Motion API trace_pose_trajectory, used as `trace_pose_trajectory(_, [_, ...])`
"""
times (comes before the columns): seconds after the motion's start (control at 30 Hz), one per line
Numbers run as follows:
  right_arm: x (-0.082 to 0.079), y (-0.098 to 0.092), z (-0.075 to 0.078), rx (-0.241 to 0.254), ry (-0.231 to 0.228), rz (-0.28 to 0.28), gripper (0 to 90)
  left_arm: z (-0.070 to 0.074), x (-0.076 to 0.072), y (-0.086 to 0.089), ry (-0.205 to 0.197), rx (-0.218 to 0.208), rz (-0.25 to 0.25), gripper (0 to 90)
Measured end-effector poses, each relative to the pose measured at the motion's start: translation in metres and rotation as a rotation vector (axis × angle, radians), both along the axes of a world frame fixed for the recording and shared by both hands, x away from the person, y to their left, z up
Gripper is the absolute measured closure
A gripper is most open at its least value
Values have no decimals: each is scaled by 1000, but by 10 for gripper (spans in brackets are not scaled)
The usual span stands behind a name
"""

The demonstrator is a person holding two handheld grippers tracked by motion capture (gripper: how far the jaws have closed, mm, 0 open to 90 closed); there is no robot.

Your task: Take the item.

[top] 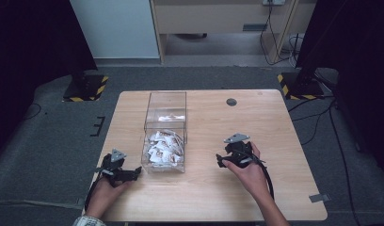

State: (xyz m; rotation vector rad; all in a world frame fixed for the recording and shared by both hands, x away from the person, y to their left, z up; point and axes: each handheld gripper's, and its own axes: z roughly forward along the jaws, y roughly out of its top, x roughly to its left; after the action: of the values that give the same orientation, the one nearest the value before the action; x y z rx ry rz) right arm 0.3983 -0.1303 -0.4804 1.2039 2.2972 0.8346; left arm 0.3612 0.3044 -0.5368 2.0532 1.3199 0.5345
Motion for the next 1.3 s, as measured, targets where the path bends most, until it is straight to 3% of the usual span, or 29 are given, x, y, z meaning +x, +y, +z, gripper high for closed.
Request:
trace_pose_trajectory(0.37, [6, 10, 8, -1, 25, 47, 175, 0, 0, 0, 0, 0, 0, 0])
trace_pose_trajectory(1.3, [12, 50, 55, 17, -4, 160, 371, 0, 0, 0, 0, 0, 0, 0])
